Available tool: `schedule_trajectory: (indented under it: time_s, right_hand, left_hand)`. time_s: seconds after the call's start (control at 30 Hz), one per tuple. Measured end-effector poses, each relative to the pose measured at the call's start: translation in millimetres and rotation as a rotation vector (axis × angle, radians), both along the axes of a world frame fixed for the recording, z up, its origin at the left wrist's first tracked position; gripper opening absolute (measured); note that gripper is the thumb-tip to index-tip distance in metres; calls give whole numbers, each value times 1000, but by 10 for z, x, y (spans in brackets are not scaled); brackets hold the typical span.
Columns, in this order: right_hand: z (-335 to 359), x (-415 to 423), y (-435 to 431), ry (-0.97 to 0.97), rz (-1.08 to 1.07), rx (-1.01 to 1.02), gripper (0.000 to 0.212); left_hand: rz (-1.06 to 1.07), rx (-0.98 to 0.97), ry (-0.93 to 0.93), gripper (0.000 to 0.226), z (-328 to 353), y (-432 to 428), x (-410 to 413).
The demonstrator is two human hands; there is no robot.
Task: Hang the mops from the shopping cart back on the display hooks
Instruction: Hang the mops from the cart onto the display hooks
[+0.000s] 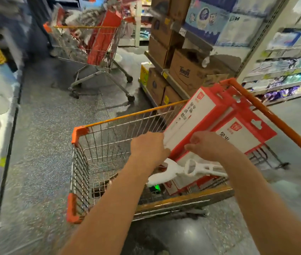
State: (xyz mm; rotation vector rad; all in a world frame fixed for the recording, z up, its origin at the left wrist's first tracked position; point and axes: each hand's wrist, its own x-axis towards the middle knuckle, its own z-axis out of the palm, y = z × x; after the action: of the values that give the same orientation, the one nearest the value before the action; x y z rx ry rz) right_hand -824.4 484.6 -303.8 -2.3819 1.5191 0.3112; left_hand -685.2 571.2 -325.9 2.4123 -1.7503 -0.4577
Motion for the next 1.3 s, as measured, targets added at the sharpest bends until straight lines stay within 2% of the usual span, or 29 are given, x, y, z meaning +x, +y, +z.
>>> schedule_trajectory:
  time_s: [0.13, 0.3, 0.4, 0.57, 0.77, 1.07, 1.3]
  right_hand:
    - [-40, -145, -45, -15, 65, 15, 30]
    - [-52, -284, 14, -69, 94, 30, 27]
    - [-47, -357, 98, -58, 101, 65, 26]
    - [-168, -375, 118, -50, 136, 52, 27]
    - [-378, -357, -155, -1, 225, 71, 23]
    - [-833, -158, -946, 89, 399, 156, 26]
    - [-1383, -183, -1402, 217, 518, 188, 29]
  left_hand:
    - [72, 10, 6, 36, -49, 23, -225]
    - [112, -13, 0, 36, -101, 32, -389]
    - [122, 14, 10, 37, -172, 120, -454]
    - [198, -47, 19, 43, -343, 264, -519]
    - [275, -52, 43, 40, -523, 176, -647]
    - [572, 20, 200, 31, -956, -573, -1022]
    - [772, 140, 409, 43, -1556, -1005, -1264]
